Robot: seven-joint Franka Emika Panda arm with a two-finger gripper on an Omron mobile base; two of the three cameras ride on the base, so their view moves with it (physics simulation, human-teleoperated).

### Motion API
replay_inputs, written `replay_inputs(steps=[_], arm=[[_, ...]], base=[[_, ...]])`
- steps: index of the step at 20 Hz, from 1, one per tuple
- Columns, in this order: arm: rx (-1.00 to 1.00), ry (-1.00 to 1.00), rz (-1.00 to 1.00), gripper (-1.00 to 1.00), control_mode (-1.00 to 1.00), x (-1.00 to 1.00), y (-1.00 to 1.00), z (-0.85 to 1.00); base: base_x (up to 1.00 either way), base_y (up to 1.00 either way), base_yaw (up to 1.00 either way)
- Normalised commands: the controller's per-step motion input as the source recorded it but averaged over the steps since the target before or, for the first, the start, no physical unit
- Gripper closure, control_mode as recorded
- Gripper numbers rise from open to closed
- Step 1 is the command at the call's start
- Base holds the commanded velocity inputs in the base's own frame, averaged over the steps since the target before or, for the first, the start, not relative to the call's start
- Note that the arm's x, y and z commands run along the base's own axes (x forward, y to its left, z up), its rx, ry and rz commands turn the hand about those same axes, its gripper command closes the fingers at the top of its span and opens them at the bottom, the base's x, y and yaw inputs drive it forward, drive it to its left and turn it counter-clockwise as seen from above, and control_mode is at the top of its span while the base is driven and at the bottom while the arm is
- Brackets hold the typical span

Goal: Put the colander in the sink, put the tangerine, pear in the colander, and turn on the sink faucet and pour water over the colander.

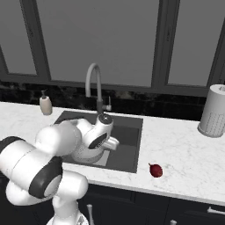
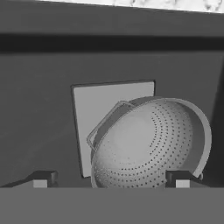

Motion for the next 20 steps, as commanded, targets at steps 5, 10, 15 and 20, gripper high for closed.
replay_inputs(steps=[5,10,15,20], arm=[[0.0,0.0,-0.09,-1.0,-1.0,-0.24,-0.09,1.0],[0.0,0.01,-0.35,-1.0,-1.0,-0.21,-0.46,1.0],[0.09,0.07,-0.45,-1.0,-1.0,-0.23,-0.56,1.0],[0.14,0.04,-0.54,-1.0,-1.0,-0.17,-0.3,0.74]], base=[[0.0,0.0,0.0],[0.0,0.0,0.0],[0.0,0.0,0.0],[0.0,0.0,0.0]])
